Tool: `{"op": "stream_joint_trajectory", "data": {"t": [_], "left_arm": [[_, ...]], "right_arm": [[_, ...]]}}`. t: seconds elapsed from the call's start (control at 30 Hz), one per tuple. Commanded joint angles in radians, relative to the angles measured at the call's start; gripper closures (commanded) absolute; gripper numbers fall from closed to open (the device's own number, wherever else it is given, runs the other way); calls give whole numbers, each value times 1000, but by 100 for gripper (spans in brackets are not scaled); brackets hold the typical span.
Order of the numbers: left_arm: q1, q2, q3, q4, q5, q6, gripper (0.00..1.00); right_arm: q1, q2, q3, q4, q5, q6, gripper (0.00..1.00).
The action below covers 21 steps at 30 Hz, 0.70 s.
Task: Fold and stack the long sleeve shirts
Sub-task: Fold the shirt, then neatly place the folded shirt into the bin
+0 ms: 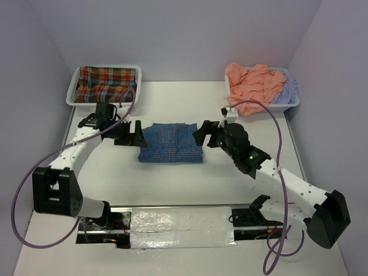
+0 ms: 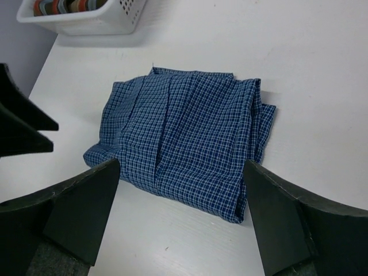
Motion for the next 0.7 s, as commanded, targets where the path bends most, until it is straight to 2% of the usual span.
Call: {"op": "stream_joint_trajectory", "data": {"t": [0.0,0.13,0.27,0.4,0.53,0.67], "left_arm": [[5,81,32,183,95,-150,1],[6,254,78,162,115,-143,1],[17,356,185,85,127,-89,1],[55,436,209,4,129,-12,1],[66,425,137,53,125,-31,1],[62,410,71,186,168,-144,1]], "right_arm": [[-3,33,55,52,-35,-5,6],[-5,128,113,46,-30,-45,6],[-6,215,196,8,-50,-73,6],[-31,335,344,-118,-93,-91,6],[-34,387,449,-230,-85,-87,8],[-32,368,485,-322,-98,-55,9]]}}
